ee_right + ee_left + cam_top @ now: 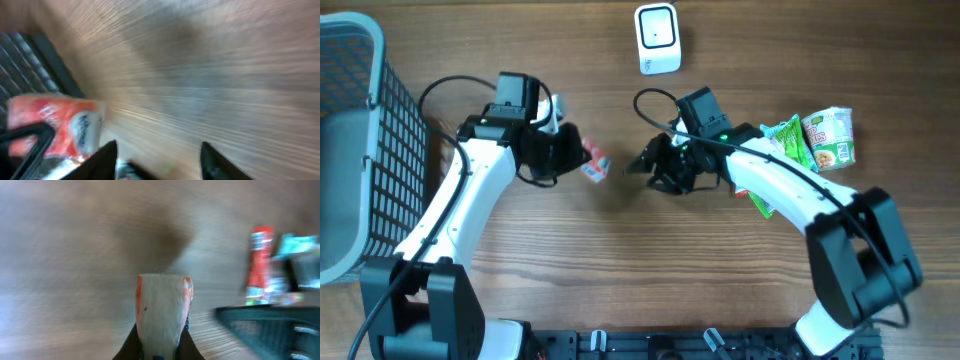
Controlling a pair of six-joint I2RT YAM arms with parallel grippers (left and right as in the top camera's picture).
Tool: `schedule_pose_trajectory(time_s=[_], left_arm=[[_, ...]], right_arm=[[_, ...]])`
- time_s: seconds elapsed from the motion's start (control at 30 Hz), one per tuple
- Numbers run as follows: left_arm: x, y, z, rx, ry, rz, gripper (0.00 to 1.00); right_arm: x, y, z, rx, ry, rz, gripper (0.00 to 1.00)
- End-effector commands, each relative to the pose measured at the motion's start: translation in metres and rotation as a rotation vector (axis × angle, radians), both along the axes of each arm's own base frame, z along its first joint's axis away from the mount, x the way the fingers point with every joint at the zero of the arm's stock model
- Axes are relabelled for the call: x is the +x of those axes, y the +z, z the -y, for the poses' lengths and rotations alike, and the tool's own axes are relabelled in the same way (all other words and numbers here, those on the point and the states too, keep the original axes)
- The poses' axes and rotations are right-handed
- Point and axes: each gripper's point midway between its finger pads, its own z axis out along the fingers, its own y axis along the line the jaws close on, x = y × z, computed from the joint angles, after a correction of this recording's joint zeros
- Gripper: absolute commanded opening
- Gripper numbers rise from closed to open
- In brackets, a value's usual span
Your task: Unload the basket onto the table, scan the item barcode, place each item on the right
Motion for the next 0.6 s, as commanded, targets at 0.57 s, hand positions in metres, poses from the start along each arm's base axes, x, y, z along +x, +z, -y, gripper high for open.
schedule_pose_trajectory(time_s=[0.57], left_arm=[[-0.059,-0.092,0.050,0.301,-0.192,-0.268,0.22]], right_arm=[[-0.003,0.082,0.063,-0.239,0.158,0.447,0.80]])
